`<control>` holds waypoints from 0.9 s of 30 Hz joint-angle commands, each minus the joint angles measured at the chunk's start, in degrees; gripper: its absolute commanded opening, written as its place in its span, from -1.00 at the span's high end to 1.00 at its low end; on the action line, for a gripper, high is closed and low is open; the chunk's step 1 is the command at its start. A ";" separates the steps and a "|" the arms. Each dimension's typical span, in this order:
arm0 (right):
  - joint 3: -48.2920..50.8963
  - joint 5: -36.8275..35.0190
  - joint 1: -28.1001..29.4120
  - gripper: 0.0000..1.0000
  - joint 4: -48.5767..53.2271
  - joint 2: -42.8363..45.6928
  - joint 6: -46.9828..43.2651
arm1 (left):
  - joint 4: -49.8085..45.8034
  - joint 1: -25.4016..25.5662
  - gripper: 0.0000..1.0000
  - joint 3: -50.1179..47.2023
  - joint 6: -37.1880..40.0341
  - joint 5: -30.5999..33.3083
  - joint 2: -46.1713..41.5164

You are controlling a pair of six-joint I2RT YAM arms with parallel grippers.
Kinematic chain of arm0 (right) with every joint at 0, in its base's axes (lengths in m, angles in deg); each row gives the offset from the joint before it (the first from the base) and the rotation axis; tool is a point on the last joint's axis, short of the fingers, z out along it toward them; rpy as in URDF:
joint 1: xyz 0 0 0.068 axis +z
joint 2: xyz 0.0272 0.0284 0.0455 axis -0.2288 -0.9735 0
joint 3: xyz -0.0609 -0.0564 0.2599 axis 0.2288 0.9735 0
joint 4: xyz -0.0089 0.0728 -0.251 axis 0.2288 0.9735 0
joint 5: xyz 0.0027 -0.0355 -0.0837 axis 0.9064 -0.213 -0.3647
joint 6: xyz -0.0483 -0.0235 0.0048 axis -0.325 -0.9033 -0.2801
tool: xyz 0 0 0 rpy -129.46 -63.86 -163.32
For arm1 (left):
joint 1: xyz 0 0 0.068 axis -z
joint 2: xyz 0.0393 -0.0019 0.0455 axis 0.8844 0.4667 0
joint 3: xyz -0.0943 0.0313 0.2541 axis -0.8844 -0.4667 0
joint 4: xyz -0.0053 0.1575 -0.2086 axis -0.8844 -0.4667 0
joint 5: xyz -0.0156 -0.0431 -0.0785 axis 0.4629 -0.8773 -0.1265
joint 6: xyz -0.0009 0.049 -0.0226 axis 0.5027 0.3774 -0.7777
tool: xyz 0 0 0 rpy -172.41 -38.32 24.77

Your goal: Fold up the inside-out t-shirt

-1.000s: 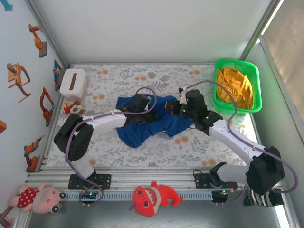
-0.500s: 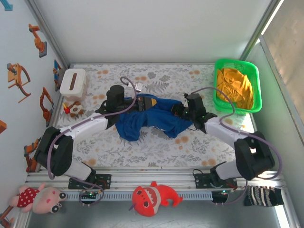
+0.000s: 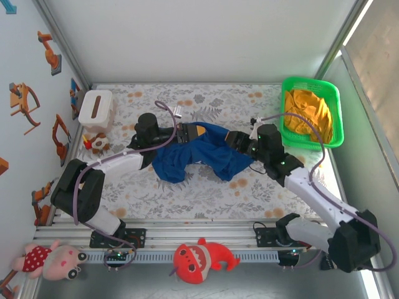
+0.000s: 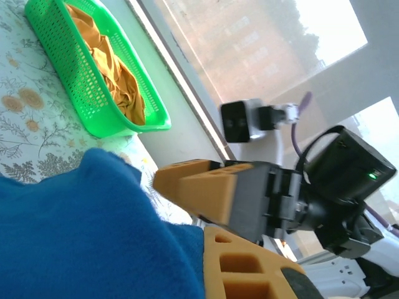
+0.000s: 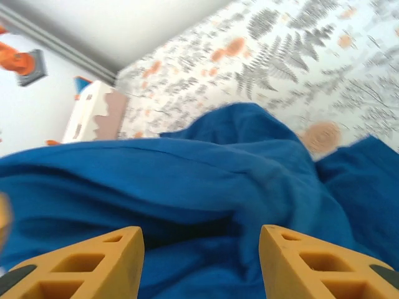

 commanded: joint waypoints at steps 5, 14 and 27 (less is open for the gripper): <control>-5.91 2.29 6.49 0.08 -1.60 -5.01 -4.49 | 4.96 -0.47 1.00 -0.33 -1.96 -2.18 -0.20; -9.41 4.98 8.36 0.00 -9.08 -22.58 -6.11 | 4.83 -0.50 1.00 0.71 -2.66 -2.11 -0.77; -9.82 2.77 7.64 1.00 -11.05 -10.21 -3.80 | 5.62 -7.91 0.47 -4.61 -4.49 0.04 2.58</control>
